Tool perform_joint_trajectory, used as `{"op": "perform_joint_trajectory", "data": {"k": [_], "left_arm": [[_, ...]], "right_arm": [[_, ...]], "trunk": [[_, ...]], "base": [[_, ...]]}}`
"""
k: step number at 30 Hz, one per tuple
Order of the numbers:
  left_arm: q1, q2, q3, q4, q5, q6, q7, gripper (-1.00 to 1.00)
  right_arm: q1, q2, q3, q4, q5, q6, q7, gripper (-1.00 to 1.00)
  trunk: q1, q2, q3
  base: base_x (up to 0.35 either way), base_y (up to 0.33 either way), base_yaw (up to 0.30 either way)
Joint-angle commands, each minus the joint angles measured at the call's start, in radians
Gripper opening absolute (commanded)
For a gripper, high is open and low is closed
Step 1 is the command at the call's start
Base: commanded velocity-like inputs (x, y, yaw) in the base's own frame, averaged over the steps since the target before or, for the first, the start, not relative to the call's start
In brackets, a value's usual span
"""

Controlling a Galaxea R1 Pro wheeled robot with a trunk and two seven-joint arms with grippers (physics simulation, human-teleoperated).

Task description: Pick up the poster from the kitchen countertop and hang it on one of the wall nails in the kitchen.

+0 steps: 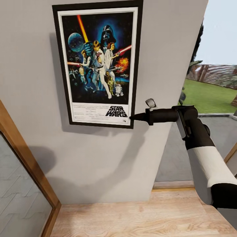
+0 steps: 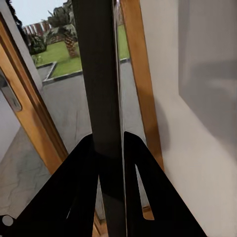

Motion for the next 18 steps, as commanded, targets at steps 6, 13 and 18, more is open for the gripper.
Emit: {"op": "perform_joint_trajectory", "data": {"k": [6,13,18], "left_arm": [[0.000,-0.001,0.005,-0.001,0.000,-0.001,-0.008,1.00],[0.000,-0.001,0.005,-0.001,0.000,-0.001,-0.008,1.00],[0.000,-0.001,0.005,-0.001,0.000,-0.001,-0.008,1.00]], "right_arm": [[-0.001,0.000,0.003,0.000,-0.003,0.014,0.004,-1.00],[-0.001,0.000,0.003,0.000,-0.003,0.014,0.004,-1.00],[-0.001,0.000,0.003,0.000,-0.003,0.014,0.004,-1.00]], "trunk": [[0.001,-0.002,-0.002],[0.001,-0.002,-0.002],[0.001,-0.002,-0.002]], "base": [[0.002,0.000,0.000],[0.116,0.084,0.000],[0.078,0.061,0.000]]}}
